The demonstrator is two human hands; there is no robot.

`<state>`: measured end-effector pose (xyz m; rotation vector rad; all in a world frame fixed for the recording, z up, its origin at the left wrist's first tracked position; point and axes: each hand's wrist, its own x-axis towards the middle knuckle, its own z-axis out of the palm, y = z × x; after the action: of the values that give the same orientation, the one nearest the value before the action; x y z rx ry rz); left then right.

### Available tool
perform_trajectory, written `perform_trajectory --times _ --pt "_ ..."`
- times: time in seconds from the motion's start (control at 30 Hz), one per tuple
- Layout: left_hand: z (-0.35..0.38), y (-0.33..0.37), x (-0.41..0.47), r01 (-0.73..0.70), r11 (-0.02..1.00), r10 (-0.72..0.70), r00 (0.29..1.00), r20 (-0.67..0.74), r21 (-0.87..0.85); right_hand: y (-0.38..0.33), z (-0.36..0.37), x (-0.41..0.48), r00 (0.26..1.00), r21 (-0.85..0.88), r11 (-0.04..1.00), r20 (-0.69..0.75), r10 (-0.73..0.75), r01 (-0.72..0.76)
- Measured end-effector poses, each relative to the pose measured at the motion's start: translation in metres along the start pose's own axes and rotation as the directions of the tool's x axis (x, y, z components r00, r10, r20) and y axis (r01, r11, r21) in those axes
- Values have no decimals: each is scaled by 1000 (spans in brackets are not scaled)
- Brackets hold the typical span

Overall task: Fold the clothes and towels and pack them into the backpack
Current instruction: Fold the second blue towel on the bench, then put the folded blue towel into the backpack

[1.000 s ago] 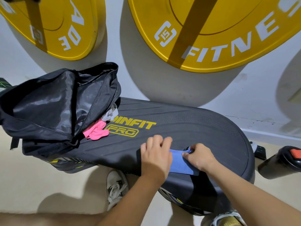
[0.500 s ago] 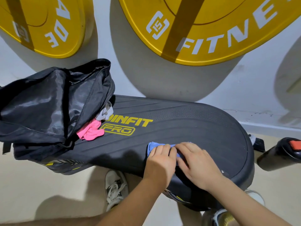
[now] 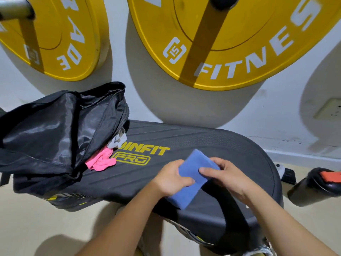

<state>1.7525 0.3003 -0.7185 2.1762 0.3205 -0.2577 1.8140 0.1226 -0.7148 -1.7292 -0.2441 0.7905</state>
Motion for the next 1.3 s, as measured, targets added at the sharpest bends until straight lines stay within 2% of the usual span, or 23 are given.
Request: perform_trajectory --times 0.03,0.07,0.13,0.2,0.27,0.33,0.4,0.47,0.5,0.53,0.6,0.73,0.83,0.93,1.07,1.1,1.17,1.3 --pt "-6 1 -10 11 958 -3 1000 26 -286 -11 3 -9 998 132 991 55 19 -27" --pt "-10 2 -22 -1 850 24 999 37 -526 -20 8 -17 994 209 977 108 23 -45" --pt "-9 8 -47 -32 620 88 996 30 -784 -34 24 -32 985 246 968 173 -3 -40" --pt "-5 18 -65 -36 526 27 999 -26 -850 -42 46 -43 994 178 984 104 -24 5" --pt "2 23 -72 -52 540 -86 989 -117 -840 -43 65 -48 987 -122 985 -90 -134 122" --pt "5 27 -80 -29 561 -165 975 -146 -827 -42 78 -54 936 -374 906 -201 -287 198" --pt "1 28 -92 -42 496 -153 979 -135 -867 -44 89 -67 902 -426 869 -222 -371 252" --pt "-14 29 -104 -105 390 -98 983 -155 -915 -47 96 -82 877 -432 833 -168 -450 345" --pt "-25 29 -109 -132 374 -69 983 -170 -918 -50 98 -89 864 -421 819 -140 -483 390" --pt "-35 30 -113 -153 406 -42 982 -186 -901 -53 99 -95 847 -400 805 -116 -519 438" --pt "-58 31 -125 -197 541 35 976 -213 -817 -63 98 -107 834 -359 799 -92 -544 482" --pt "-99 41 -155 -254 795 209 967 -145 -550 -88 98 -129 854 -366 796 -11 -520 481" --pt "-116 53 -181 -329 892 256 933 -253 -309 -104 104 -144 873 -429 770 105 -476 471" --pt "-128 63 -207 -377 923 332 883 -333 -81 -131 115 -155 876 -635 606 303 -375 479" --pt "-151 58 -231 -370 928 347 822 -452 39 -166 137 -155 850 -791 353 367 -379 499" --pt "-157 55 -233 -354 933 342 808 -480 67 -172 144 -152 838 -791 328 387 -385 517" --pt "-170 50 -232 -316 943 321 786 -529 103 -180 155 -141 828 -738 387 437 -351 553" --pt "-195 26 -212 -208 973 228 806 -547 99 -185 175 -98 842 -515 697 478 -249 498"
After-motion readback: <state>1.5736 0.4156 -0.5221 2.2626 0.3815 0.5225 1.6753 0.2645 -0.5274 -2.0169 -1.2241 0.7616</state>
